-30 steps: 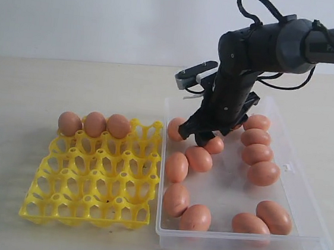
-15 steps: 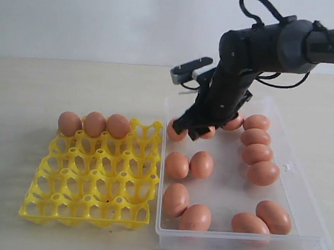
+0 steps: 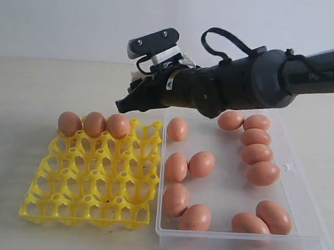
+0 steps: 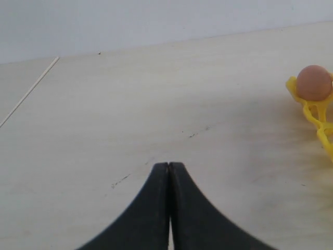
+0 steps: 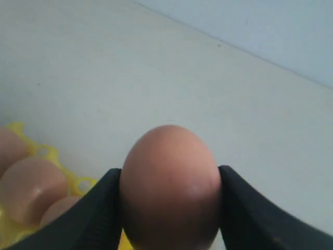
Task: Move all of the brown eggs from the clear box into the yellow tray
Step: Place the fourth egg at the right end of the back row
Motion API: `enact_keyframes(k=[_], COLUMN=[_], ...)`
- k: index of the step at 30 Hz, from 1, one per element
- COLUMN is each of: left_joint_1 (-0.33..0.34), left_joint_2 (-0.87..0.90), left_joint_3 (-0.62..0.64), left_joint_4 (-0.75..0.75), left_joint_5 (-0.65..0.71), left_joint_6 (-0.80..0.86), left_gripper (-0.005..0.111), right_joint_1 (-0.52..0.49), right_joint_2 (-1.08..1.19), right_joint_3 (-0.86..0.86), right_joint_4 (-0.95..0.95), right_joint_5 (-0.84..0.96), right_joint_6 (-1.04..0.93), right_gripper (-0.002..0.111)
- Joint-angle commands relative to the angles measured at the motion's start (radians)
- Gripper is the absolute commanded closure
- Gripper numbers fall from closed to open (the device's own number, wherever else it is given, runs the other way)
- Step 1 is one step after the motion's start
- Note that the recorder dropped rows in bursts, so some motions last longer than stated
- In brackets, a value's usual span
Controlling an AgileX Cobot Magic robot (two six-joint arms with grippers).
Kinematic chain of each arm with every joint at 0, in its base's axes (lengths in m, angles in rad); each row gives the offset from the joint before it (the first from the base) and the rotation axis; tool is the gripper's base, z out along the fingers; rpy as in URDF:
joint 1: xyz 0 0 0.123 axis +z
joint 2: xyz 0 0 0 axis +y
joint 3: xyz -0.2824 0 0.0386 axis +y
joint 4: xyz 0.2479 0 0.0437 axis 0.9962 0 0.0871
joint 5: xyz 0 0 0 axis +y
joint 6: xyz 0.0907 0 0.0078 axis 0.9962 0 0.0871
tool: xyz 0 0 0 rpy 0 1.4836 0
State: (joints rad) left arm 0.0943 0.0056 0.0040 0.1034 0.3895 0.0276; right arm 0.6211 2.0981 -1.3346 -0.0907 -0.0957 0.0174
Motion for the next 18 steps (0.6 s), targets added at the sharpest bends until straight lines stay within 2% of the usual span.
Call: enact_keyframes(k=[1,8,10,13,16,18], left_joint_1=[-0.005,-0.005,-0.005,-0.005,-0.005,-0.005], left_joint_2=[-0.006,-0.006,-0.006,-0.006,-0.006,-0.006], left_joint_3=[-0.004,-0.004,-0.004,-0.004,-0.004,-0.004], left_joint_4=[-0.002,-0.002,-0.002,-0.002,-0.002,-0.002], left_joint_5=[-0.009,-0.009,-0.009,-0.009,-0.009,-0.009], left_joint_6=[-0.006,-0.006,-0.006,-0.006,-0.006,-0.006], left_gripper=[0.107,0.107,0.107,0.107,0.107,0.107], right_joint_1=[0.002,0.002,0.002,0.002,0.002,0.002], right_joint_2=[0.056,0.081,0.081,0.079,0.077,0.073], right_joint_3=[0.005,0.021,0.021,0.021,0.021,0.021], right_joint_4=[-0.187,-0.192,-0.195,-0.193,-0.193,-0.193], right_joint_5=[-0.055,-0.05,-0.037,-0.023,0.021,0.067], right_joint_6=[0.236,0.238,0.238,0.238,0.241,0.259], right_gripper=[0.108,0.108,0.103,0.083,0.056,0.048])
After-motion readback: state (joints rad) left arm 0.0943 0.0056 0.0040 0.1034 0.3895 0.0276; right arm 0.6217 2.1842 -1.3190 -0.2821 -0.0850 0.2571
